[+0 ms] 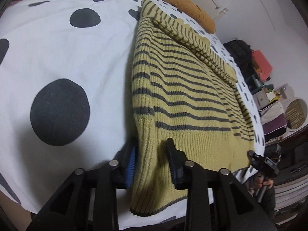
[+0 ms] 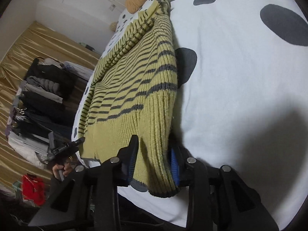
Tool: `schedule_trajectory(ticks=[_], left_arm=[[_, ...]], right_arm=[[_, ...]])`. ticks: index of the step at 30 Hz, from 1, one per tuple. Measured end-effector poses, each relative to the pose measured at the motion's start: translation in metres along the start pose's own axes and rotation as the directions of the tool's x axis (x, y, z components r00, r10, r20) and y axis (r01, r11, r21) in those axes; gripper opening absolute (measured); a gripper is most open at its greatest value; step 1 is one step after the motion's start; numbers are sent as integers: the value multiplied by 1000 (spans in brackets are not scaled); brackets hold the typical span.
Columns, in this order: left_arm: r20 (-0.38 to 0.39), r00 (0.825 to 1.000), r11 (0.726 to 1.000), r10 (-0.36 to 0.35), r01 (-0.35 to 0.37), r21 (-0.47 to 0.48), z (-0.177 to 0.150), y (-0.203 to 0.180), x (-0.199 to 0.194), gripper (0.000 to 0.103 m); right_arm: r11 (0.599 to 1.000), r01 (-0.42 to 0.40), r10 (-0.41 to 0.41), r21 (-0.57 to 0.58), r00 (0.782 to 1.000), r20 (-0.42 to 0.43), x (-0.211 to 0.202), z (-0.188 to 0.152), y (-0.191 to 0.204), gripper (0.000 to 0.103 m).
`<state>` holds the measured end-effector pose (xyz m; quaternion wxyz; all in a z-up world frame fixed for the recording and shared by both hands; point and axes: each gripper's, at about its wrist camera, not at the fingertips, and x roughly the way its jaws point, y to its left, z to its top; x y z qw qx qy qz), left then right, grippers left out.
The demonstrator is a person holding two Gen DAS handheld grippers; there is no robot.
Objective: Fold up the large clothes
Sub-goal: 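Lift the hem with both tools and fold it toward the collar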
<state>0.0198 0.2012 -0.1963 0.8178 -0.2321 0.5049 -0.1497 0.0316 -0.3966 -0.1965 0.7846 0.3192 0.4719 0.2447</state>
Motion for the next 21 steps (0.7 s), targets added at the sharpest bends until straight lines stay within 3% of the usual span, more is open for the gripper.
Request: schedule_trajectory(ticks=[1, 3, 4, 5, 7, 8, 9, 10, 11, 12, 16, 21], left_arm=[[-1, 1000, 1000, -10, 10, 4, -1, -3, 1, 45], [-4, 1000, 998, -2, 2, 57, -5, -17, 2, 66], [-7, 1000, 996, 10, -10, 92, -9, -23, 4, 71], [-9, 999, 991, 31, -30, 132, -13, -32, 6, 78], [2, 996, 974, 94, -92, 209, -20, -46, 13, 81], [9, 991, 963, 130, -129, 235, -22, -51, 17, 76], [25, 983, 951, 183, -184, 250, -24, -55, 20, 59], [37, 975, 942, 218, -221, 252, -25, -56, 22, 49], [39, 974, 944, 223, -226, 242, -24, -56, 21, 36], [31, 979, 956, 202, -204, 213, -22, -53, 18, 20], [18, 985, 980, 170, -171, 105, -17, -43, 7, 11], [116, 970, 965, 212, -226, 132, -25, -53, -16, 10]], right_arm=[[999, -15, 15, -36, 1000, 13, 0, 0, 3, 43], [985, -15, 24, -173, 998, 50, -1, -7, 16, 54], [978, -2, 13, -209, 999, 48, 3, -10, 20, 58], [976, 7, 3, -216, 999, 44, 6, -12, 24, 58], [983, 8, 1, -182, 999, 50, 8, -9, 23, 59], [987, 1, 7, -158, 999, 50, 9, -7, 22, 59], [989, 9, -3, -148, 999, 44, 10, -5, 24, 54], [987, 34, -28, -156, 999, 42, 10, -4, 26, 33], [981, 79, -75, -177, 997, 29, 13, -3, 29, 18], [977, 108, -106, -182, 994, 25, 14, -4, 30, 14], [967, 163, -155, -195, 986, 58, 5, -8, 42, 13], [964, 182, -169, -195, 982, 82, -12, -12, 58, 12]])
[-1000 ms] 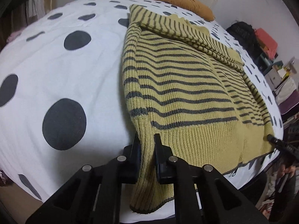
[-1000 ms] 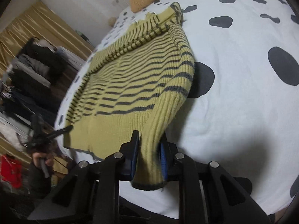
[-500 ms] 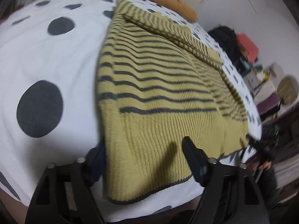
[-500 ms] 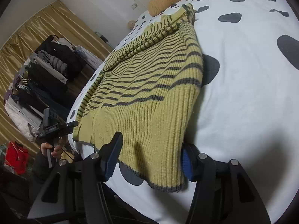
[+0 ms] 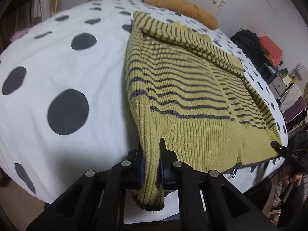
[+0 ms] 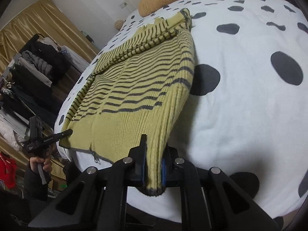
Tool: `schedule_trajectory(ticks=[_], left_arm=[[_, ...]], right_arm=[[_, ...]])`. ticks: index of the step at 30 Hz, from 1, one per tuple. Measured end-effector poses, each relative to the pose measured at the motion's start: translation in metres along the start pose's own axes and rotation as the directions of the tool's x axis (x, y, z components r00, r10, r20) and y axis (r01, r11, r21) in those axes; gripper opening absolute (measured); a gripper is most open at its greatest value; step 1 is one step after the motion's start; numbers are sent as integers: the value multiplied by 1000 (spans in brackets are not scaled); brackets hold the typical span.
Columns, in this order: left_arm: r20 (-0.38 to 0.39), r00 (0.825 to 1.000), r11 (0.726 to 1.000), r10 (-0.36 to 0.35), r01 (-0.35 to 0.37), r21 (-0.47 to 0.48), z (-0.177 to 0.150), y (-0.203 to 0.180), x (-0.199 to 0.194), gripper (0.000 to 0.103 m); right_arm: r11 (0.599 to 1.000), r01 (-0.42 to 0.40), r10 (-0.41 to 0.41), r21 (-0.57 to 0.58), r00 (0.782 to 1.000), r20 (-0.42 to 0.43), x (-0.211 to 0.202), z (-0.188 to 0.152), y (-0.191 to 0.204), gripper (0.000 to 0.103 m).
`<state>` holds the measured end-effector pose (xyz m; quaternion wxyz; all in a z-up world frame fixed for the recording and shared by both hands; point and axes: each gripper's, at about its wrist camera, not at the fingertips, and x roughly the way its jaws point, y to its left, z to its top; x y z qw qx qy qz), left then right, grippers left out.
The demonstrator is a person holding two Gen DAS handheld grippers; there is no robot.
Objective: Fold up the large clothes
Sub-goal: 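Lift the hem with both tools and fold it toward the collar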
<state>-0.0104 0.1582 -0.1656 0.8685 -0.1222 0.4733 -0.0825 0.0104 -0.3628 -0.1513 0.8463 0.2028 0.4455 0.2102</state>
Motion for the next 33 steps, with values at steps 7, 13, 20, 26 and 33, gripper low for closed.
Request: schedule_trajectory(ticks=[7, 13, 20, 26, 33], left_arm=[[79, 997, 1000, 15, -15, -9, -5, 6, -25, 9], [91, 996, 999, -2, 6, -41, -13, 16, -35, 9], [163, 981, 995, -101, 104, -9, 65, 10, -48, 9], [245, 968, 998, -61, 53, 38, 206, -8, -16, 9], [258, 966, 1000, 11, -13, 4, 372, -19, 81, 8]], right_arm=[[997, 9, -6, -72, 999, 48, -19, 1, 19, 10], [999, -5, 8, -45, 999, 52, -20, -1, 17, 10], [988, -105, 123, -110, 978, 166, -40, 63, 35, 10], [973, -63, 118, -222, 962, 245, -14, 187, 60, 10], [986, 48, 4, -158, 951, 310, 63, 342, 31, 10]])
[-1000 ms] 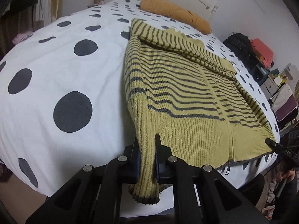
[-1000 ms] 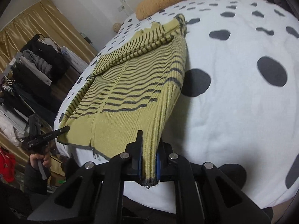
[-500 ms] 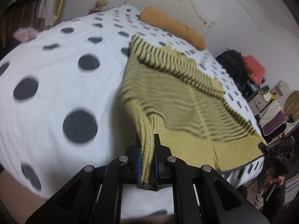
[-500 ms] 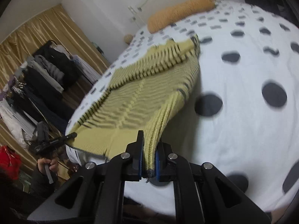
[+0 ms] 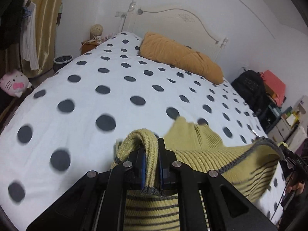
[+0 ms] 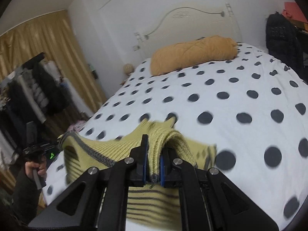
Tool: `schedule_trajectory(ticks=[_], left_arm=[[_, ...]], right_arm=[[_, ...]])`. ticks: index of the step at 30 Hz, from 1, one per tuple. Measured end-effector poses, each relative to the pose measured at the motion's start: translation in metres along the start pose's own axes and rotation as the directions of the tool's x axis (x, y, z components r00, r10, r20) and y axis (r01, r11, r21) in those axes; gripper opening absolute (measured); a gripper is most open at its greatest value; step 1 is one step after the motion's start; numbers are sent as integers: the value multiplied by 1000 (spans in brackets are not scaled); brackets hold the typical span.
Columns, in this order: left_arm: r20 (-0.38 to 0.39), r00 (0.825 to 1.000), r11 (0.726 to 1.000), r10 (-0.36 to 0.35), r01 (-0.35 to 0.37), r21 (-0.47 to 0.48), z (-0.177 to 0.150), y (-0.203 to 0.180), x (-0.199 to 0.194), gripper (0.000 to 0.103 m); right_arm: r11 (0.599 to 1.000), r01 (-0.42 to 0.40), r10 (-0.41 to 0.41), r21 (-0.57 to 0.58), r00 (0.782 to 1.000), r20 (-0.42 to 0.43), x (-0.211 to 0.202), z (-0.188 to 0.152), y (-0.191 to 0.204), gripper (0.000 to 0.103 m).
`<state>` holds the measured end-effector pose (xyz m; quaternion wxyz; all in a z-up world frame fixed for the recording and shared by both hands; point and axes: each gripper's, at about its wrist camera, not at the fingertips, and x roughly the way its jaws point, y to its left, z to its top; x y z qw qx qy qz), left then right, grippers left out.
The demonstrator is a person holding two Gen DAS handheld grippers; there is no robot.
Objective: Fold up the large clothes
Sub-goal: 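Lift the hem with both tools and fold it toward the collar, then lower the hem onto the collar and open both tools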
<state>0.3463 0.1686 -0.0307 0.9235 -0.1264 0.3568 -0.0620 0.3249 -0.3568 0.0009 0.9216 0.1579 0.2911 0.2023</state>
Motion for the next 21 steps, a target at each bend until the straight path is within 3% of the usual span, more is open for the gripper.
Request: schedule_trajectory(ticks=[3, 8, 10, 12, 14, 16, 17, 18, 19, 20, 21], left_arm=[[-43, 997, 997, 66, -67, -30, 26, 2, 78, 7], [-124, 985, 983, 120, -135, -123, 17, 23, 167, 8], [-171, 974, 976, 148, -172, -132, 10, 29, 188, 12], [-192, 973, 972, 128, -161, -171, 8, 36, 192, 13], [-189, 979, 968, 83, -124, -220, 13, 44, 187, 16], [-159, 985, 949, 73, -117, -291, 23, 55, 173, 30], [-126, 982, 935, 140, -173, -310, 27, 60, 161, 66], [-71, 971, 918, 228, -239, -316, 31, 64, 146, 90], [-26, 962, 913, 272, -266, -310, 33, 66, 133, 91], [-1, 962, 924, 272, -262, -277, 34, 67, 119, 91], [-23, 965, 933, 261, -259, -250, 35, 68, 112, 91]], right_arm=[[994, 41, -39, 105, 999, -20, 57, 18, -39, 10], [977, 177, -164, 120, 980, -108, 133, 10, -79, 10], [965, 201, -174, 169, 971, -163, 152, 3, -94, 12], [956, 193, -151, 219, 969, -194, 158, 2, -104, 17], [956, 149, -105, 254, 979, -177, 154, 3, -107, 30], [954, 176, -150, 241, 981, -120, 137, 8, -105, 63], [949, 203, -188, 242, 979, -84, 125, 12, -105, 69], [947, 201, -192, 249, 979, -61, 120, 16, -105, 76], [947, 201, -189, 251, 979, -70, 111, 19, -105, 76], [943, 221, -203, 250, 974, -96, 105, 21, -104, 76], [940, 246, -225, 237, 968, -114, 97, 21, -101, 76]])
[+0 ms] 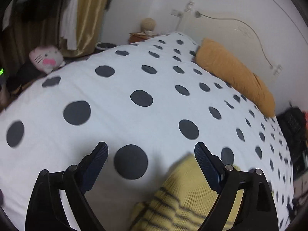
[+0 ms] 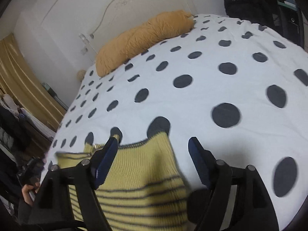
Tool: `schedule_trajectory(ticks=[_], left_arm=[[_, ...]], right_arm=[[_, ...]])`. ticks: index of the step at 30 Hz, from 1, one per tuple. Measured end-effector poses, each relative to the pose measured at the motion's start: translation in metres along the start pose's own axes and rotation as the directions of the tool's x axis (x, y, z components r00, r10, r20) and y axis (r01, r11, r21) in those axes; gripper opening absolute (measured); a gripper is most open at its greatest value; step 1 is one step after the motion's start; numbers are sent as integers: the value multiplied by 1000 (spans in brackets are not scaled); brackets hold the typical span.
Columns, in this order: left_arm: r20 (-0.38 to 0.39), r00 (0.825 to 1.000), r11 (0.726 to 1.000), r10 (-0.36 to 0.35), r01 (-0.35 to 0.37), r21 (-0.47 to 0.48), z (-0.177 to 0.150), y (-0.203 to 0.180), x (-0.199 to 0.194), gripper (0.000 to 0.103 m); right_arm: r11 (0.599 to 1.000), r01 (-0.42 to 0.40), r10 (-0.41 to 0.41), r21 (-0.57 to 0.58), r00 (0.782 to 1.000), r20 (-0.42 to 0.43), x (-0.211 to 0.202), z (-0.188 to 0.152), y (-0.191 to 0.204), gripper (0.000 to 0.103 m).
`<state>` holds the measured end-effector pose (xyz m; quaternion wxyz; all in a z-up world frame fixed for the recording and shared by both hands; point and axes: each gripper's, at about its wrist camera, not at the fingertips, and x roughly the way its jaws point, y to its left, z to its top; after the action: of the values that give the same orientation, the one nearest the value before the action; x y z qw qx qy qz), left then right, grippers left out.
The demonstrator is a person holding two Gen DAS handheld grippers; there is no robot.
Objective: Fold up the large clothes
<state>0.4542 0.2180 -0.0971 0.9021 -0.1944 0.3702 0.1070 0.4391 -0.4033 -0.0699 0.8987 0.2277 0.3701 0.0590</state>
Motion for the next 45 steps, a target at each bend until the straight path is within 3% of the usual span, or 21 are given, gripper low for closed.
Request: schedule_trajectory(ticks=[2, 6, 8, 11, 13, 15, 18, 22, 23, 25, 26, 27, 28, 29, 30, 33, 36, 41, 45], left_arm=[[-74, 997, 999, -17, 19, 31, -8, 9, -21, 91], [-198, 972, 990, -127, 137, 35, -68, 36, -78, 92], [-242, 954, 982, -180, 189, 14, -106, 51, -102, 92], [-305, 910, 959, -282, 276, -65, -160, 69, -119, 92], [-331, 887, 947, -320, 300, -112, -185, 72, -117, 92], [-352, 878, 946, -324, 297, -131, -200, 67, -105, 92], [-318, 891, 946, -324, 294, -140, -204, 52, -86, 92], [-266, 906, 942, -329, 296, -157, -191, 36, -56, 92], [-247, 914, 944, -321, 287, -165, -187, 33, -46, 92], [-246, 914, 939, -322, 275, -205, -183, 32, -28, 92], [-231, 921, 939, -314, 266, -216, -183, 31, -23, 89], [-210, 938, 950, -274, 230, -211, -183, 29, -24, 71], [-202, 952, 965, -228, 193, -180, -183, 28, -28, 60], [-202, 958, 973, -206, 178, -148, -182, 24, -31, 51], [-200, 957, 973, -212, 188, -135, -182, 23, -34, 43], [-192, 955, 968, -226, 198, -155, -182, 27, -45, 33], [-172, 957, 965, -234, 207, -164, -180, 27, -62, 25], [-158, 955, 962, -252, 229, -150, -185, 34, -108, 24], [-200, 949, 968, -244, 224, -117, -196, 40, -123, 25]], right_arm=[[1000, 28, -28, -11, 999, -15, -24, -9, 1, 76], [1000, 21, -22, -5, 995, -96, -77, -61, -5, 80], [999, -29, 32, 21, 987, -156, -91, -96, -11, 80], [991, -87, 109, 104, 967, -228, -97, -150, -20, 80], [973, -132, 177, 189, 954, -242, -91, -176, -25, 80], [939, -164, 235, 303, 948, -215, -78, -191, -28, 80], [874, -231, 340, 428, 919, -199, -46, -198, -22, 80], [876, -248, 319, 414, 941, -111, -15, -186, -9, 82], [873, -252, 322, 418, 941, -104, -7, -183, -7, 82], [870, -239, 310, 432, 945, -103, 7, -179, -6, 81], [870, -228, 298, 437, 949, -99, 9, -177, -7, 78], [877, -209, 276, 432, 956, -99, 9, -175, -6, 68], [899, -181, 245, 398, 963, -116, 8, -172, -3, 48], [925, -144, 201, 351, 971, -133, 6, -170, 0, 40], [941, -130, 177, 312, 976, -127, -1, -170, 1, 37], [950, -114, 148, 291, 984, -98, -16, -172, 5, 34], [981, -68, 81, 182, 994, -69, -38, -173, 22, 32], [995, -63, 64, 81, 998, -11, -99, -178, 35, 29], [993, -73, 77, 96, 996, -34, -122, -191, 29, 29]])
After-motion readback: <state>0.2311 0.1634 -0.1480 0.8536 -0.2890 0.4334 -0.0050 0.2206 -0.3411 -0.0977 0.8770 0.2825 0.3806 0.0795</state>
